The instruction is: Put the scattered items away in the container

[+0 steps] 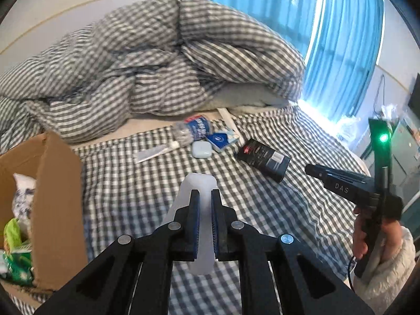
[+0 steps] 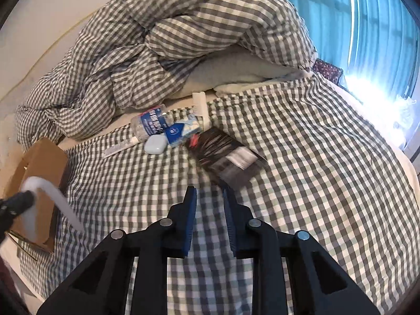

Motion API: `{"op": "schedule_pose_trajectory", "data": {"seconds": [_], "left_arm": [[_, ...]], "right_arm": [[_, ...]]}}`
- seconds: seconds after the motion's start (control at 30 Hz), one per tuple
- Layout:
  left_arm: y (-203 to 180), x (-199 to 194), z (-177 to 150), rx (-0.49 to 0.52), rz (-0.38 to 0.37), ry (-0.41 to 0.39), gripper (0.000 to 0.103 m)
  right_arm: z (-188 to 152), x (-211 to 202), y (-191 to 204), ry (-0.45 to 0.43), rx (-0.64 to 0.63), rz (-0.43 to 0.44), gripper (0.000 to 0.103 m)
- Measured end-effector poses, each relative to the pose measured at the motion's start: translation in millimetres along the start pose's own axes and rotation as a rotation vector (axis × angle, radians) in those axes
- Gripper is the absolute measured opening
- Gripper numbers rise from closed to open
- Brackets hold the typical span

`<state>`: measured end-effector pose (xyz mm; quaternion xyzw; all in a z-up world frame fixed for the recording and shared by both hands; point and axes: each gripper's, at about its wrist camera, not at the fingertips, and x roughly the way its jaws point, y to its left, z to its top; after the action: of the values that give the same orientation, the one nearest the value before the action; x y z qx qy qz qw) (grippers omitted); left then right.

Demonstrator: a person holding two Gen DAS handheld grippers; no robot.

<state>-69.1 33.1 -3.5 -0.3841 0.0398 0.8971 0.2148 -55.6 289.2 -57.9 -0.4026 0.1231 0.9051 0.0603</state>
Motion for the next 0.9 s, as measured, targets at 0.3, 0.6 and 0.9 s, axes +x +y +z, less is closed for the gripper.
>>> {"op": "schedule_pose_trajectory", "data": {"seconds": [0.3,0.6,0.9], "left_arm": [[11,-11,-4,-0.020,0.008,-0.006,0.007],[14,1,-5,-0.023,0.015,0.023,0.008],[14,14,-9,-0.032,0.023,0.063,0.008]], "right_arm": [[11,39,-10,-0.069,-0.179,-0.043,0.081],[27,138,2,0.097,-0.432,-0.028,0.083],[34,167,-3,0.124,-0.414,-0.152,0.075]]}}
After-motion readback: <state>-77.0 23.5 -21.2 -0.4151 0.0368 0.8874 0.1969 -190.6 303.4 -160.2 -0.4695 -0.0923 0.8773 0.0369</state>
